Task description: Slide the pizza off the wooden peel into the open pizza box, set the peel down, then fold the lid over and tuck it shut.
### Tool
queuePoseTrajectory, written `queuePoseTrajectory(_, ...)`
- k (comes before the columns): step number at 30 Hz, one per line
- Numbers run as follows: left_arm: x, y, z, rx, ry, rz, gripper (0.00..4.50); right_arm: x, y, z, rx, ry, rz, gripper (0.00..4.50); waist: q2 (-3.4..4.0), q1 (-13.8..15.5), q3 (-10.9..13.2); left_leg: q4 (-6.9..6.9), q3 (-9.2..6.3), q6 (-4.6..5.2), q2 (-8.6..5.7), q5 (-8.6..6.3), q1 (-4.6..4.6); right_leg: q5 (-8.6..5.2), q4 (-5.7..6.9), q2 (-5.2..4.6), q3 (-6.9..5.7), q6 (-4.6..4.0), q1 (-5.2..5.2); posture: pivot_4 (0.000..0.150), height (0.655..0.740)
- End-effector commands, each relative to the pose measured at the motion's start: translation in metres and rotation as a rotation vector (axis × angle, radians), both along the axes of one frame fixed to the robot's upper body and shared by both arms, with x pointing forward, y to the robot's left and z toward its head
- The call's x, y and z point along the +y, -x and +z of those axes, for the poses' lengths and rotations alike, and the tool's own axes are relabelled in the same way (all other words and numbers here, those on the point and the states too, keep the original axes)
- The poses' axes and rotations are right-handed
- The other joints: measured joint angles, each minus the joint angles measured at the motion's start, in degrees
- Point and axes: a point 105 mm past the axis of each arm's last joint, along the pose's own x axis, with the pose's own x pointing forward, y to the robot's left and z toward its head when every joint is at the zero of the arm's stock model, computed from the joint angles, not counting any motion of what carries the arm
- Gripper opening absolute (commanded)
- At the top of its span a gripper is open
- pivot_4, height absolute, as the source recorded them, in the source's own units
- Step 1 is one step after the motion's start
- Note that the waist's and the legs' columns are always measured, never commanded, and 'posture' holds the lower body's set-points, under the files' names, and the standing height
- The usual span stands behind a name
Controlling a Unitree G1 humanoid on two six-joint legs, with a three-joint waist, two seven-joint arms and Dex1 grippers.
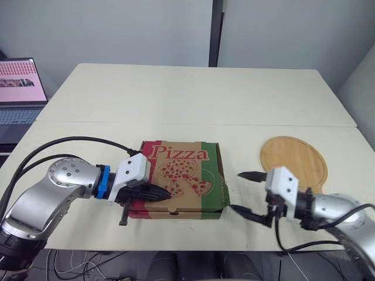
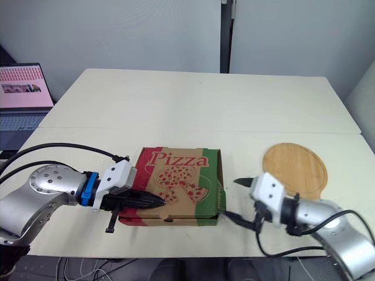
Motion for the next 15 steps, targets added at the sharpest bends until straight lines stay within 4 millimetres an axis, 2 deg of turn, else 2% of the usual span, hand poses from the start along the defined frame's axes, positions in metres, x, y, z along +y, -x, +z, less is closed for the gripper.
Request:
queuePoseTrajectory(1, 0.003, -0.003, -0.002, -0.003, -0.026, 0.016, 0.0, -0.002, -0.006, -0.005, 0.01, 0.009, 0.004, 3.94, 0.0, -0.01, 0.0, -0.01, 0.0, 0.0, 0.0, 0.0, 0.02, 0.0, 0.0, 0.01, 0.01, -0.01, 0.0, 0.15, 0.7332)
queuePoseTrajectory(12, 0.003, -0.001, -0.002, 0.001, -0.027, 0.021, 0.0, 0.038, 0.013, -0.019, 0.073, -0.074, 0.182, 0.12, 0.01, -0.01, 0.0, -0.01, 0.0, 0.0, 0.01, 0.0, 0.01, -0.01, 0.01, 0.02, 0.02, -0.01, -0.02, 0.15, 0.7332)
queuePoseTrajectory(15, 0.002, 0.0, -0.001, 0.006, -0.023, 0.023, 0.0, 0.047, 0.02, -0.016, 0.101, -0.104, 0.224, 0.05, 0.01, -0.01, 0.0, -0.01, 0.01, 0.0, 0.01, 0.0, 0.0, -0.01, 0.01, 0.02, 0.03, -0.01, -0.02, 0.15, 0.7332)
